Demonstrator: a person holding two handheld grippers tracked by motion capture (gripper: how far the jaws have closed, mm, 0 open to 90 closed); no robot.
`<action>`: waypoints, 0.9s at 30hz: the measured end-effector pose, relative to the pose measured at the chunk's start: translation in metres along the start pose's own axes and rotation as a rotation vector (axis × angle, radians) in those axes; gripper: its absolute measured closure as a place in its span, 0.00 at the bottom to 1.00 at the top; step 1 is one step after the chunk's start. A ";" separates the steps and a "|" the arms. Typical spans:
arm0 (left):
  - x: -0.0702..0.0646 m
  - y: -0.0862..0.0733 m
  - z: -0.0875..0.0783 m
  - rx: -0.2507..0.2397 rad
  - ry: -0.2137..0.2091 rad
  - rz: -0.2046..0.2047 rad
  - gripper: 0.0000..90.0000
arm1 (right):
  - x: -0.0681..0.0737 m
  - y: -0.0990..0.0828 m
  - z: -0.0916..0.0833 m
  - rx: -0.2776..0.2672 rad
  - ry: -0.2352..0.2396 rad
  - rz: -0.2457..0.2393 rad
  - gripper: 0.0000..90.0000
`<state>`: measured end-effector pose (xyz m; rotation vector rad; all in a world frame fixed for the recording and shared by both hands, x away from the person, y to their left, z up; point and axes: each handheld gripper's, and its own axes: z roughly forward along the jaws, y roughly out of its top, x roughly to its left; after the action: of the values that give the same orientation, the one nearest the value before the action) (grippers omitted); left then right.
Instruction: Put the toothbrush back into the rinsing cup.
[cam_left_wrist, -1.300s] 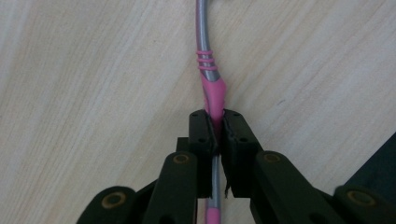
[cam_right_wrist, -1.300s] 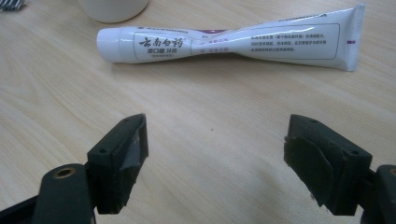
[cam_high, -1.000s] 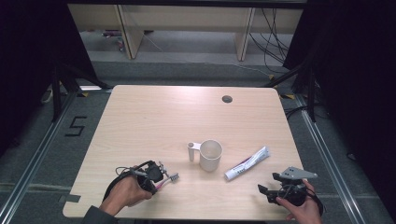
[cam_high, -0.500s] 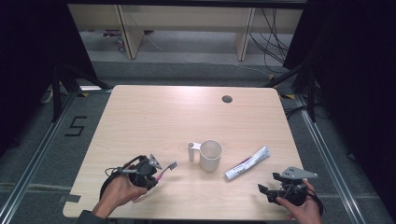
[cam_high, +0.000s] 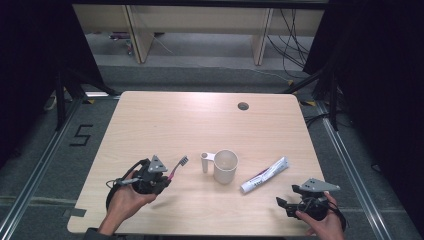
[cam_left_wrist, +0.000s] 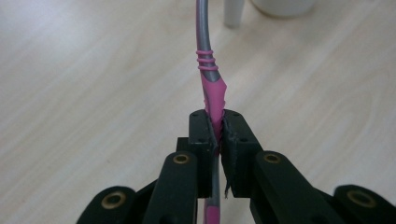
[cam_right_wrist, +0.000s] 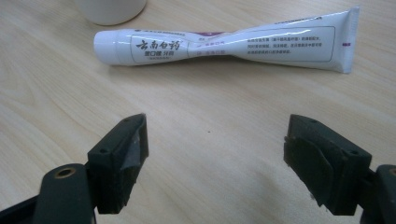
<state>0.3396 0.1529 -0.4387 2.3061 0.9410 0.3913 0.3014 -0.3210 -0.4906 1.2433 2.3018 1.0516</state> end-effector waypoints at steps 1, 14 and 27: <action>0.000 0.001 0.000 -0.022 0.014 -0.005 0.92 | 0.000 0.000 0.000 0.002 0.001 0.003 0.25; 0.005 0.014 -0.001 -0.242 0.059 -0.062 0.92 | -0.001 0.000 0.000 0.008 0.012 0.010 0.25; 0.004 0.026 0.005 -0.423 0.052 -0.143 0.92 | -0.001 0.000 0.000 0.002 0.008 0.003 0.25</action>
<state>0.3589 0.1392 -0.4256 1.8437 0.9388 0.5346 0.3020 -0.3220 -0.4902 1.2459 2.3088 1.0573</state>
